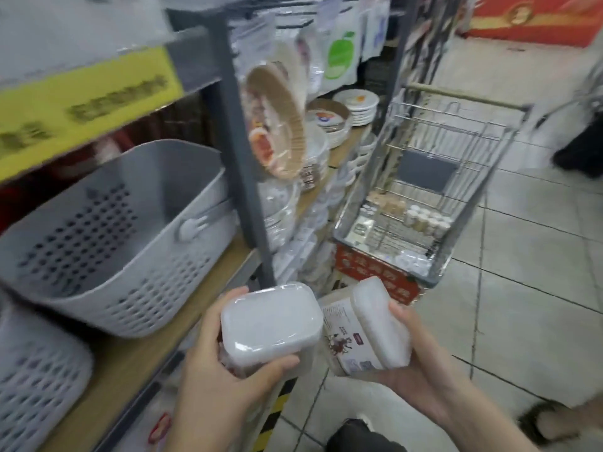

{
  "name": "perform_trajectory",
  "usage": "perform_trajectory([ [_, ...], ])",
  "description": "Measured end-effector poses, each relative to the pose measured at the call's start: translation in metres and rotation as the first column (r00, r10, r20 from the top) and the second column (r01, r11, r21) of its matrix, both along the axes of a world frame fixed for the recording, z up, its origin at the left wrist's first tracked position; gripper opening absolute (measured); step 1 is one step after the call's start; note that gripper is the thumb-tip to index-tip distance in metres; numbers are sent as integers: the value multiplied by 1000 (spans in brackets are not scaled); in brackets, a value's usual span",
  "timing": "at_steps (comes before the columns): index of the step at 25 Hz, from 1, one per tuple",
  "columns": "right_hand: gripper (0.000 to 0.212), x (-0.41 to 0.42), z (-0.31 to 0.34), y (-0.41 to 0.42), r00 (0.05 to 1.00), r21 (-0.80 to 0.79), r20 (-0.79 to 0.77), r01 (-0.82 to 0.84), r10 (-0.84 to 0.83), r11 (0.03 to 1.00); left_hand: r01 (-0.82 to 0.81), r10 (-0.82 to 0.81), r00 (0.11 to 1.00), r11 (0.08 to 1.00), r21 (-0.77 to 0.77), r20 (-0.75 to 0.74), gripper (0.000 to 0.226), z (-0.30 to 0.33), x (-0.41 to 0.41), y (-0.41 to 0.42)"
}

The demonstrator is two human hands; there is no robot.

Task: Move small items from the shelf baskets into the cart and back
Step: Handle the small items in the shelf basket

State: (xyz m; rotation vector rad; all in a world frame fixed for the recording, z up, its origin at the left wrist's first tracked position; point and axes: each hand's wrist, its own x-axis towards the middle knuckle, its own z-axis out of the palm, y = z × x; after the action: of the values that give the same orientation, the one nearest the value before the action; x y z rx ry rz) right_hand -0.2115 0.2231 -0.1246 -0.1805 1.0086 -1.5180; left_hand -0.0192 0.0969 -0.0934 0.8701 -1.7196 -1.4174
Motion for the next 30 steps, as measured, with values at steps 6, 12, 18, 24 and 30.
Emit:
perform_trajectory([
  [6, 99, -99, -15, 42, 995, -33, -94, 12, -15, 999, 210, -213, 977, 974, 81, 22, 84, -18, -121, 1],
  [12, 95, -170, -36, 54, 980, -15, -167, 103, -104, 995, 320, -333, 931, 942, 106, 151, 79, -40, -211, -7],
  [18, 98, -234, -64, 25, 960, 112, -173, 243, -222, 964, 395, -439, 876, 891, 225, 201, 77, -58, -295, -39],
  [24, 100, -318, -97, -19, 867, 240, -297, 474, -400, 848, 379, -458, 840, 879, 289, 292, 80, -97, -400, -114],
  [30, 74, -397, -144, -65, 813, 389, -365, 576, -453, 719, 275, -373, 785, 925, 261, 494, 72, -149, -477, -169],
])
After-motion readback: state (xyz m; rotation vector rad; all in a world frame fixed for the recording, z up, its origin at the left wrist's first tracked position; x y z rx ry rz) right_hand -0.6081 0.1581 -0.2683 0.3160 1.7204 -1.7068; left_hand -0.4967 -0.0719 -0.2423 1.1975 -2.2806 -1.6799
